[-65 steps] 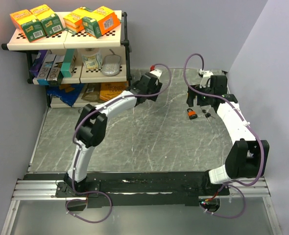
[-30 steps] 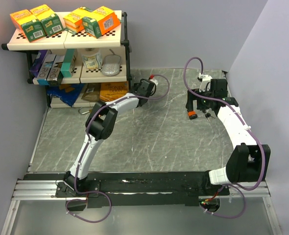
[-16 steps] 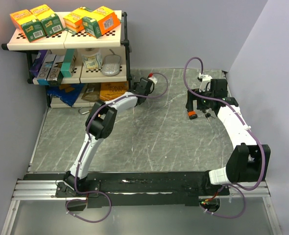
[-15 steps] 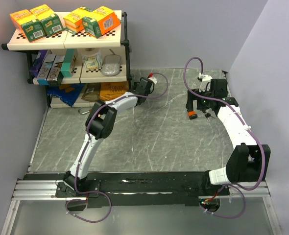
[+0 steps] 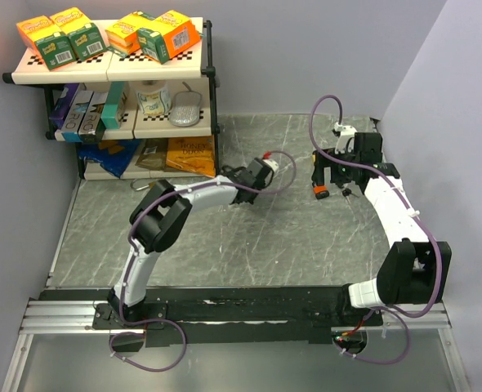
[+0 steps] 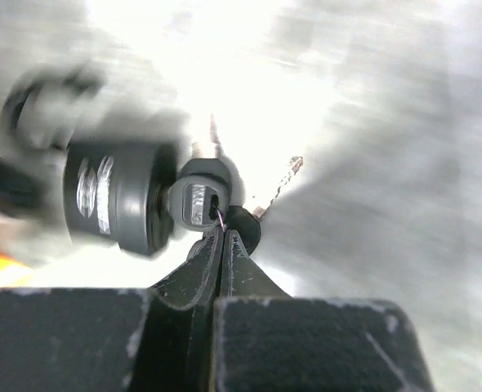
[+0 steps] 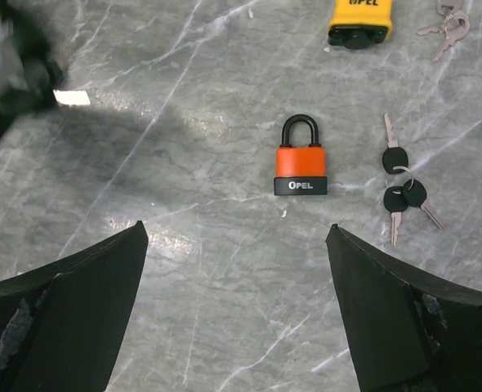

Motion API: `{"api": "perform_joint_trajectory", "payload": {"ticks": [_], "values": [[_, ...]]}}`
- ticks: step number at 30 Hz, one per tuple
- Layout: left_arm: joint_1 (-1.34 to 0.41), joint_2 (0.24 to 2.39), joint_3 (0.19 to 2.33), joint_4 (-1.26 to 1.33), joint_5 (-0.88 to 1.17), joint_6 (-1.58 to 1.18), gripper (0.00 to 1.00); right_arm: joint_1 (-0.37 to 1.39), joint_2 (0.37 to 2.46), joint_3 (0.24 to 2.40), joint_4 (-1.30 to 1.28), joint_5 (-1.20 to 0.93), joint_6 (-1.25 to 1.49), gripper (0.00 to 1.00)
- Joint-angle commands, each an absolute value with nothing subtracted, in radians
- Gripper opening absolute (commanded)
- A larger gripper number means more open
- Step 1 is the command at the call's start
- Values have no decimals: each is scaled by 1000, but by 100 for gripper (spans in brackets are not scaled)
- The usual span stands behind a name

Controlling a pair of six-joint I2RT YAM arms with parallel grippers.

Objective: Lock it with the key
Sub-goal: Move the lock to the center of the board.

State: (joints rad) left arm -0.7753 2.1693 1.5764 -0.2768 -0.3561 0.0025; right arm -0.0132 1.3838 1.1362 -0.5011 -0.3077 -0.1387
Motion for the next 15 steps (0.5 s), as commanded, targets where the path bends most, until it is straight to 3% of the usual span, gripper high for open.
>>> {"api": "perform_joint_trajectory", "payload": {"ticks": [1,3,4,6,7,8,15], "values": [[-828,2117,1574,-415,-197,-120,1,-21,1327,1115,-477,-328,-127,100],[-841,2120,1620,-455,-108,-149,3,-21,1324,1115,-480,-331,-130,100],[-842,2117,1637,-486,-75,-162,32,-20,1321,1114,-480,-331,-132,100],[-841,2094,1677,-506,-9,-176,68,-21,1319,1115,-486,-334,-140,100],[-842,2080,1690,-515,4,-170,94,-21,1318,1118,-489,-336,-140,100],[-835,2065,1709,-525,15,-137,99,-20,1316,1118,-489,-340,-143,100],[-686,1911,1709,-642,349,254,96,-25,1299,1109,-505,-418,-166,100]]}}
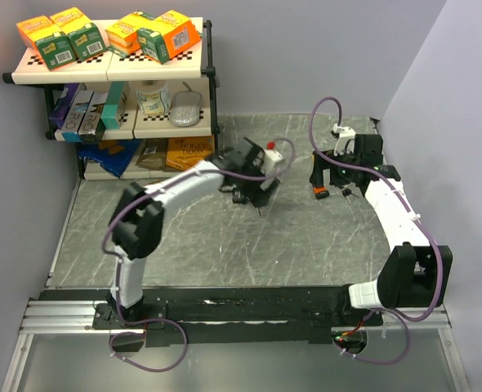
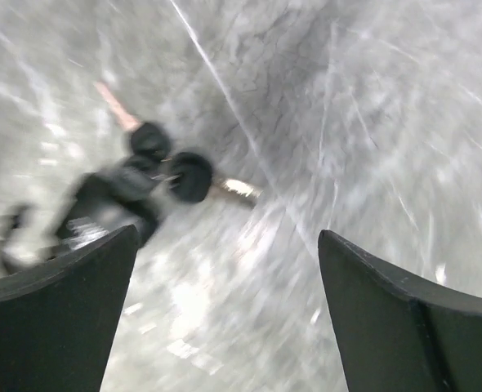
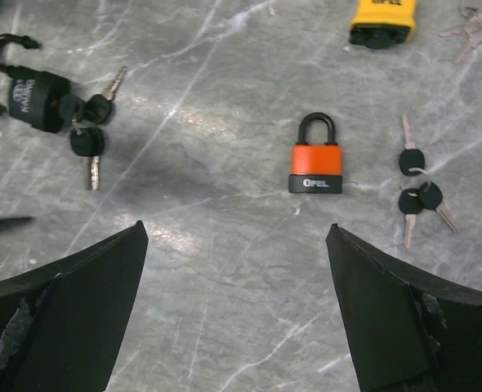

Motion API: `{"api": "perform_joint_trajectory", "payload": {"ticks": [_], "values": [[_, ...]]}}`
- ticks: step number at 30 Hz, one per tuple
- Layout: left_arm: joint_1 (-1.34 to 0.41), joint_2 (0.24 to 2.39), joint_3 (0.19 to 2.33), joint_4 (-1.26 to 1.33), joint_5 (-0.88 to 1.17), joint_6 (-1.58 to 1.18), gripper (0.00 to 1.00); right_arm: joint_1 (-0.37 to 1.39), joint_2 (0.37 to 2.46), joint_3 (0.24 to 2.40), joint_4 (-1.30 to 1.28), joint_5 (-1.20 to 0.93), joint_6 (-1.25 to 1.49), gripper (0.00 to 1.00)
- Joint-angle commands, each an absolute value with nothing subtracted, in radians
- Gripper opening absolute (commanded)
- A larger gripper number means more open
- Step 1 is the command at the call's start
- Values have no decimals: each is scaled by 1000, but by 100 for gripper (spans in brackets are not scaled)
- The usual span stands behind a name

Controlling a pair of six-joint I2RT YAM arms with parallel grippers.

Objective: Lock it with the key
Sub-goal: Move the lock to the center of the board.

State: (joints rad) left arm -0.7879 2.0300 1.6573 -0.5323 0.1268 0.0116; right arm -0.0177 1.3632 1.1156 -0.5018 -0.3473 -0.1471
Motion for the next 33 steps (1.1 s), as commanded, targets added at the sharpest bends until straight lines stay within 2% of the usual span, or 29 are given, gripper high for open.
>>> {"api": "perform_joint_trajectory", "payload": {"ticks": [1,6,13,22,33], "values": [[-645,1910,1713,-676,410,365,96,-25,1292,1103,-508,-429,-170,100],[-569,1910,1689,-833,502,659,96,-25,1267,1083,-503,-492,-195,100],[-558,1953,1620,-740,506,874,99,-37,1180,1037,-419,-646,-146,100],[-557,2074,1669,-678,528,965,95,-101,1164,1040,-443,-799,-114,100],[-554,2169,1715,-640,552,979,90,-123,1173,1074,-537,-847,-215,100]]}}
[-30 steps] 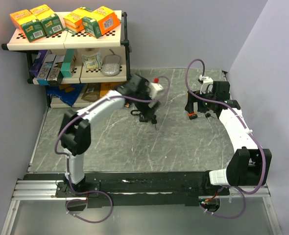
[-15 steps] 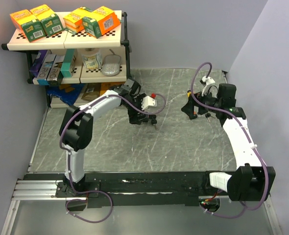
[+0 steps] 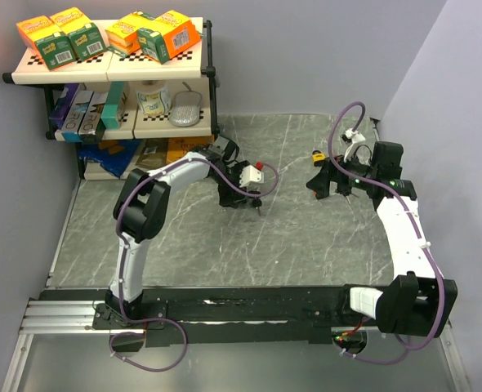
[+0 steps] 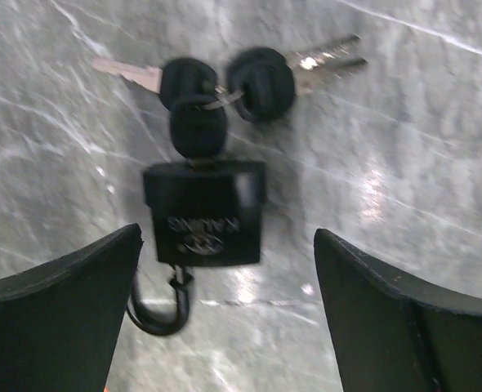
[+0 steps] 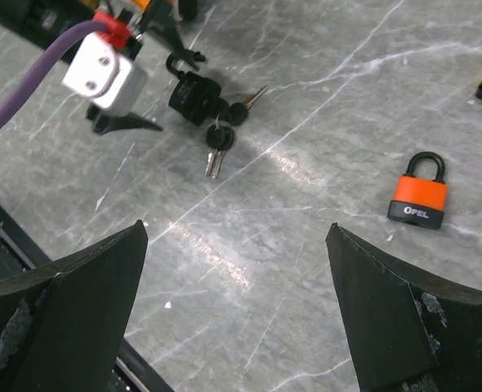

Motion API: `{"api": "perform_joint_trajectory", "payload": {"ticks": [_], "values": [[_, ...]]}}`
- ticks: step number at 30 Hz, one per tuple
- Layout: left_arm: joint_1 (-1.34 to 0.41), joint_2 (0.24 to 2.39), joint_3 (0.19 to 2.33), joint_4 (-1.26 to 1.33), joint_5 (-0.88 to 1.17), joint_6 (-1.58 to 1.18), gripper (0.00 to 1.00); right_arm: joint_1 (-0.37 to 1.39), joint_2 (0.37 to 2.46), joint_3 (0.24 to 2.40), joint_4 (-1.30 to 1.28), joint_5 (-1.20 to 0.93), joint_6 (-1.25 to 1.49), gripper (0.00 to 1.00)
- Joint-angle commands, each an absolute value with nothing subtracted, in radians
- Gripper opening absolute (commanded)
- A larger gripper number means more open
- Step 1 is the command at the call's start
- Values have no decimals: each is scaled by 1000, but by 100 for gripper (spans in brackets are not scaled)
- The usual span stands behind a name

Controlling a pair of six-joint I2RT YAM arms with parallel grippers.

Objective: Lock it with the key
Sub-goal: Pick up the lock from the center of the board.

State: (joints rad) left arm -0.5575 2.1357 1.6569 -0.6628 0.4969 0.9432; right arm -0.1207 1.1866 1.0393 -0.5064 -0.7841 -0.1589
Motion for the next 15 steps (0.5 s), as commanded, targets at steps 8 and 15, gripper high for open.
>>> {"api": "perform_joint_trajectory", "payload": {"ticks": [8,15], "values": [[-551,2220,1733,-660,558,960,78,-123,1175,1088,-591,-867,-256,100],[-557,2185,1715,-698,571,959,46,-124,1184,1097,-632,-885,-272,100]]}}
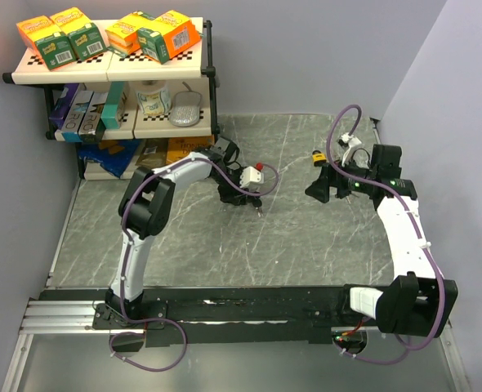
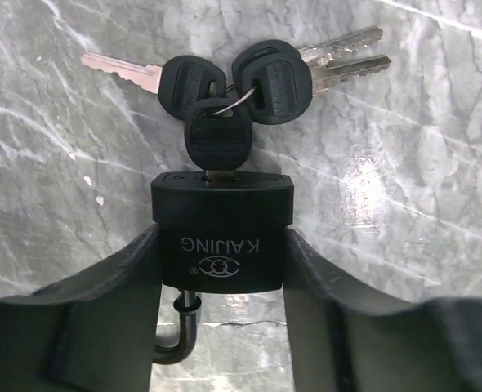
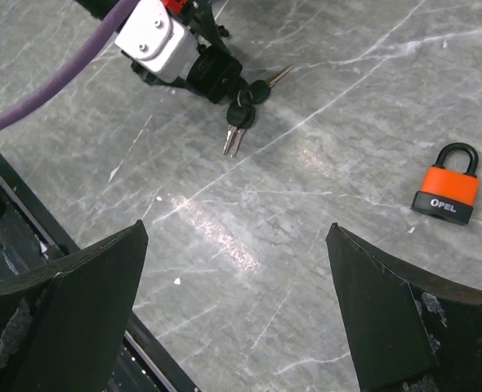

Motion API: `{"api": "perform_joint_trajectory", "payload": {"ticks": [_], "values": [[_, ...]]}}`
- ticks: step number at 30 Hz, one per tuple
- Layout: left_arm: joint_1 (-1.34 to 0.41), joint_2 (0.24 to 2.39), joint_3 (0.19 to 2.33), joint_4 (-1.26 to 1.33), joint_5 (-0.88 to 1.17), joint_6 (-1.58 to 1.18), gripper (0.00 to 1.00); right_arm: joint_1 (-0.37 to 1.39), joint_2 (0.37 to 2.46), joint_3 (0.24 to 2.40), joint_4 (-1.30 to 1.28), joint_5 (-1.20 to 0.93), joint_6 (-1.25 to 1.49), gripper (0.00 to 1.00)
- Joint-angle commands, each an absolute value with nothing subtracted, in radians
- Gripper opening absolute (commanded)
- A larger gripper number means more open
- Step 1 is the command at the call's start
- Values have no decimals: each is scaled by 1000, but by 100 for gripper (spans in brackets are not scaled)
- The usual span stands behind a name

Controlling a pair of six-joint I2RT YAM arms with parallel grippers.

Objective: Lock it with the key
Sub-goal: Pick up the lock from the center of the board.

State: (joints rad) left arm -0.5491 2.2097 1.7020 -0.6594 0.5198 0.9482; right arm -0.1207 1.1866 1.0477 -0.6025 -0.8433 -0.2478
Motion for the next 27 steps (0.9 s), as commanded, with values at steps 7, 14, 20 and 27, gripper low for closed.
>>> {"api": "perform_joint_trajectory", "payload": {"ticks": [7,14,20,27], "values": [[-659,1974,1560,-574,534,904,10,-123,1264,1094,-718,-968,-229,99],[-752,1761,1487,-500,480,864,1,-123,1292,1071,-690,-1071,-164,99],[-864,1612,1428,-425,381,910,1,-104,1273,1048,-565,-1135,-49,98],[-962,1545,1422,-387,293,969,1,-28,1259,1034,-485,-1200,49,97]]}}
